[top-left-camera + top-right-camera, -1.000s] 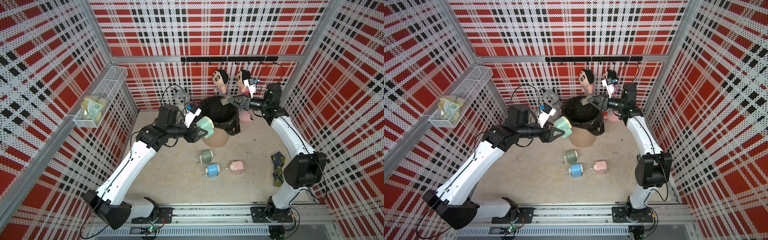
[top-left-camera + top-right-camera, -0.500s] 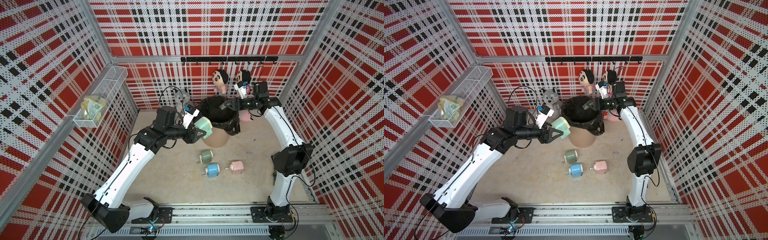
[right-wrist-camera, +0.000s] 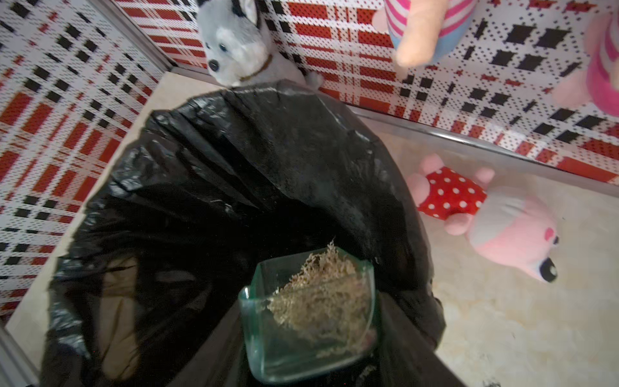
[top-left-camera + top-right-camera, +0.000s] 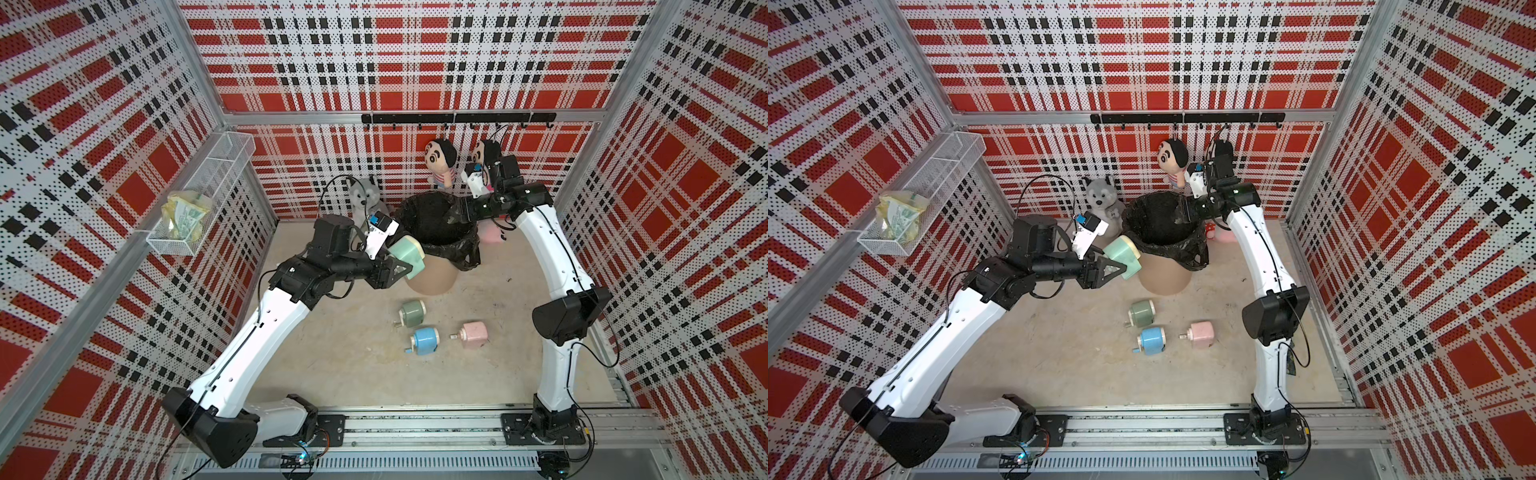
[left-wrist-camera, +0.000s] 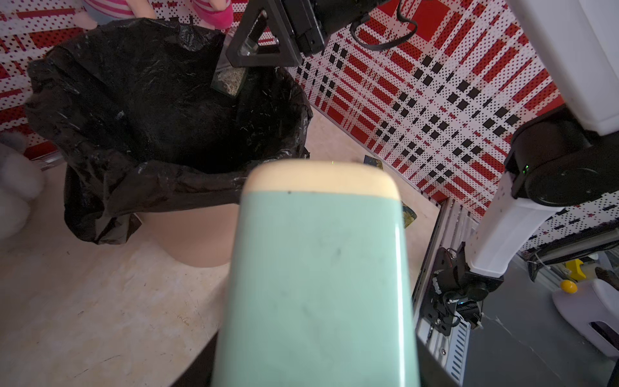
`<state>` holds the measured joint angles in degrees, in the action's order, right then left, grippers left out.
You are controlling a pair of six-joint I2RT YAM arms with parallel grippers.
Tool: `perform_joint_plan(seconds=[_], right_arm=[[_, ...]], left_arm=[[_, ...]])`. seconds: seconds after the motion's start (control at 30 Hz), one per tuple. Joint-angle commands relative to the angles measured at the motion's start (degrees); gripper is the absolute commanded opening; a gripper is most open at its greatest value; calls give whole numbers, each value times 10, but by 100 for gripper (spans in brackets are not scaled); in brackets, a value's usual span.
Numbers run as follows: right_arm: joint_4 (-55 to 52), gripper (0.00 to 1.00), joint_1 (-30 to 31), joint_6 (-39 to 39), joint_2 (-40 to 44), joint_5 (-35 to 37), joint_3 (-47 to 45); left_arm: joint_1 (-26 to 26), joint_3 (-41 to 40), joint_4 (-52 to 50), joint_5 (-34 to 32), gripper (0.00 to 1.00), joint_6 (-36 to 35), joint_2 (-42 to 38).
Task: Take out the pencil sharpener tray and clean the shavings
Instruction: Pour the shavings into the trash bin.
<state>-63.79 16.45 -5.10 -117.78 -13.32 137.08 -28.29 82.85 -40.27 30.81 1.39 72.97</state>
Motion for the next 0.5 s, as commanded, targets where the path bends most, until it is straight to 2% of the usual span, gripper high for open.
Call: perform_joint_plan(seconds=[0.0, 0.17, 0.37, 0.47], right_arm=[[-15, 49, 11, 1, -3, 69, 12], [19, 48, 11, -45, 20, -6, 4], [46, 49, 4, -123, 41, -45, -2], [72, 49, -11, -176, 55, -98, -17]], left_arm=[[4, 3, 27, 8, 48, 3, -7], [3, 2, 27, 9, 48, 7, -10], [2, -3, 27, 9, 48, 10, -21], [0, -4, 27, 10, 48, 12, -28]])
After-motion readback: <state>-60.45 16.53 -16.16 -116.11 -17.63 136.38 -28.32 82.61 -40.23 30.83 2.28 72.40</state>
